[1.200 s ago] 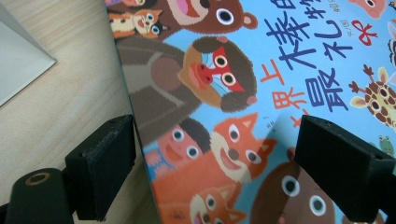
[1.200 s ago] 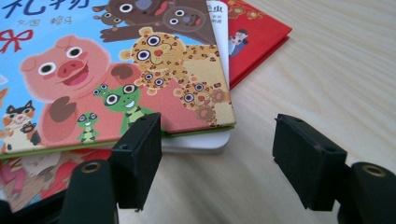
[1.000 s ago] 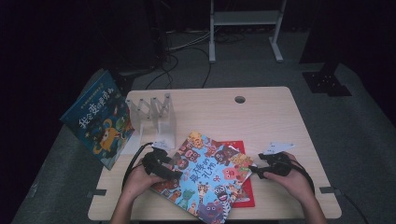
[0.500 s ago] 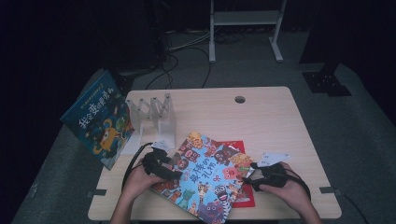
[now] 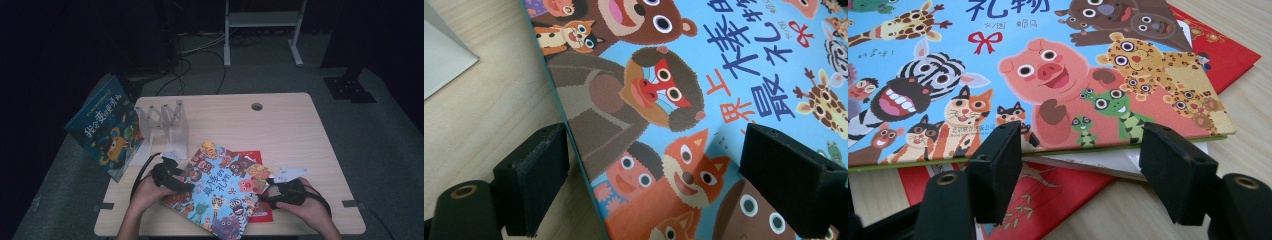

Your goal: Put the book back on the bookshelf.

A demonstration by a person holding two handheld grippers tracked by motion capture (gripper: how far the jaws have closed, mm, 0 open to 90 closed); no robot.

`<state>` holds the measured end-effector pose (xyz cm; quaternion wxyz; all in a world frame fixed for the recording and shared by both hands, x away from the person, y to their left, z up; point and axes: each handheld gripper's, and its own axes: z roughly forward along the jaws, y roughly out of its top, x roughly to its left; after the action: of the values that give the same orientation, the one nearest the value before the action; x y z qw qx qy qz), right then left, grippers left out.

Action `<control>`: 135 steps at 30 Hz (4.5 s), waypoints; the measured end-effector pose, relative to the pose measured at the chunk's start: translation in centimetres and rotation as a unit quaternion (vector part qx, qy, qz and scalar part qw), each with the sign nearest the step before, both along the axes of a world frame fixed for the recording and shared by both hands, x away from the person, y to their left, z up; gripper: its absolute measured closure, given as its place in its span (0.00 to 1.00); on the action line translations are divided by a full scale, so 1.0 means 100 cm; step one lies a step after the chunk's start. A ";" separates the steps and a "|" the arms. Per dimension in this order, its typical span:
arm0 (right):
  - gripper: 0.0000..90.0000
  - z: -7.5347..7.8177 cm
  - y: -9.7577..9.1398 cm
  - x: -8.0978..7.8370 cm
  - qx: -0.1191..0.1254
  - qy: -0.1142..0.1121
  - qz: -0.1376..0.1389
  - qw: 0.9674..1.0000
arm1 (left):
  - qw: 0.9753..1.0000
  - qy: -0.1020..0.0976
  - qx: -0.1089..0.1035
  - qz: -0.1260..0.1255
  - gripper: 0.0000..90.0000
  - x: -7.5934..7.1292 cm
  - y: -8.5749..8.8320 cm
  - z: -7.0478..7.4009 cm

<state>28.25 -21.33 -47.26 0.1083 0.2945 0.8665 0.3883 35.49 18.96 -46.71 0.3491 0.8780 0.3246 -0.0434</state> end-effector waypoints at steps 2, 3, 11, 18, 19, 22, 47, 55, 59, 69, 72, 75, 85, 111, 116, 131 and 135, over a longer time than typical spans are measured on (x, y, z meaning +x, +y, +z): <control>0.36 0.000 0.000 0.000 0.000 0.000 0.000 1.000 | 1.000 0.001 -0.001 -0.001 0.13 0.000 0.000 0.000; 0.36 0.000 0.000 0.000 0.000 -0.001 -0.001 1.000 | 1.000 0.001 -0.002 -0.003 0.13 0.001 0.000 -0.001; 0.36 -0.001 0.009 0.000 0.008 0.005 0.008 1.000 | 1.000 -0.001 -0.004 0.005 0.10 0.006 0.004 -0.002; 0.36 -0.001 0.017 0.004 0.005 0.003 0.012 1.000 | 1.000 0.005 -0.013 0.009 0.09 0.013 0.010 -0.005; 0.36 -0.001 0.018 0.004 0.005 0.003 0.012 1.000 | 1.000 0.005 -0.014 0.009 0.08 0.014 0.010 -0.006; 0.35 -0.003 0.023 0.006 0.002 0.006 0.010 1.000 | 1.000 0.010 -0.009 0.014 0.03 0.019 0.011 -0.007; 0.33 -0.004 0.029 0.005 0.002 0.001 -0.001 1.000 | 1.000 0.016 -0.012 0.013 0.03 0.021 0.011 0.025; 0.32 -0.003 0.030 0.005 -0.004 0.004 -0.002 1.000 | 1.000 0.003 -0.005 -0.010 0.06 0.022 0.009 0.051; 0.32 -0.003 0.030 0.006 -0.005 0.004 -0.003 1.000 | 1.000 -0.007 -0.008 -0.017 0.08 0.022 0.006 0.063; 0.32 -0.001 0.036 0.007 -0.013 0.012 -0.016 1.000 | 0.998 -0.035 -0.007 -0.044 0.15 0.025 -0.001 0.100; 0.32 -0.001 0.038 0.008 -0.013 0.012 -0.019 1.000 | 0.998 -0.040 -0.008 -0.046 0.16 0.027 -0.003 0.109; 0.32 -0.001 0.043 0.010 -0.014 0.010 -0.026 1.000 | 0.998 -0.047 -0.006 -0.052 0.18 0.030 -0.005 0.120; 0.31 -0.002 0.058 0.017 -0.010 0.008 -0.050 0.999 | 0.994 -0.082 -0.005 -0.066 0.32 0.035 -0.012 0.154; 0.33 -0.004 0.073 0.018 0.003 -0.003 -0.082 0.997 | 0.991 -0.088 0.023 -0.100 0.64 0.037 -0.041 0.193; 0.33 -0.004 0.075 0.017 0.004 -0.002 -0.090 0.996 | 0.991 -0.079 0.037 -0.102 0.67 0.039 -0.047 0.195; 0.33 -0.006 0.077 0.018 0.007 -0.010 -0.088 0.996 | 0.993 -0.014 0.058 -0.100 0.76 0.049 -0.063 0.193; 0.33 -0.006 0.076 0.018 0.013 -0.012 -0.082 0.996 | 0.993 -0.008 0.059 -0.103 0.78 0.051 -0.063 0.195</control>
<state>30.03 -13.76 -47.88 0.1462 0.3616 0.8330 0.3925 40.55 12.66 -27.19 0.2932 0.9260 0.2316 -0.0535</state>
